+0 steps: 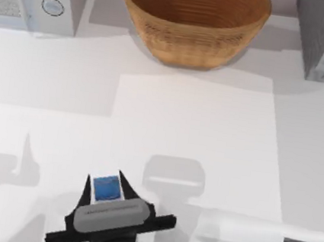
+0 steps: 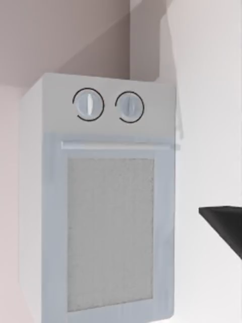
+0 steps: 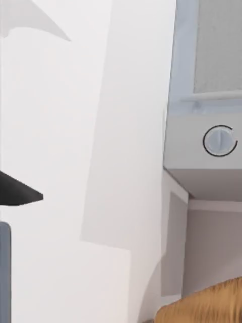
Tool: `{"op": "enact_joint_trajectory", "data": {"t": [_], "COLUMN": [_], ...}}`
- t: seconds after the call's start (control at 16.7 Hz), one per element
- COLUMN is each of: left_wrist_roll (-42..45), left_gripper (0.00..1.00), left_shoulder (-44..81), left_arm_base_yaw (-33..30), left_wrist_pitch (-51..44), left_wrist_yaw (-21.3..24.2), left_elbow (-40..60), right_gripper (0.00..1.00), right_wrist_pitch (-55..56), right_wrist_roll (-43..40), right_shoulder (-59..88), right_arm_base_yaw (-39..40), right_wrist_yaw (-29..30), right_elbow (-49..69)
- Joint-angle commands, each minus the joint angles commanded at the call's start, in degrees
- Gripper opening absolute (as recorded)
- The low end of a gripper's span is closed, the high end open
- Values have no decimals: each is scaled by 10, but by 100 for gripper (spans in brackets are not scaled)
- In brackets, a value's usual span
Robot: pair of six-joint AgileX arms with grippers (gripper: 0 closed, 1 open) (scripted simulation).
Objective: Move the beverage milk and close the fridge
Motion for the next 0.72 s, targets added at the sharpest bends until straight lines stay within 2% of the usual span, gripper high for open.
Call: {"op": "enact_joint_trajectory", "data": {"t": [0.24,0.72], "left_wrist_roll": [0,0], "left_gripper": [100,100], "left_shoulder": [0,0], "left_arm_base_yaw": [0,0], "left_wrist_pitch": [0,0], "left_wrist_yaw": [0,0], "left_elbow": [0,0], "right_gripper": [2,0], "right_wrist_pitch": [0,0], "right_wrist_roll": [0,0], "right_shoulder": [0,0], "right_arm_base_yaw": [0,0], "right_wrist_yaw": [0,0], "right_elbow": [0,0]}}
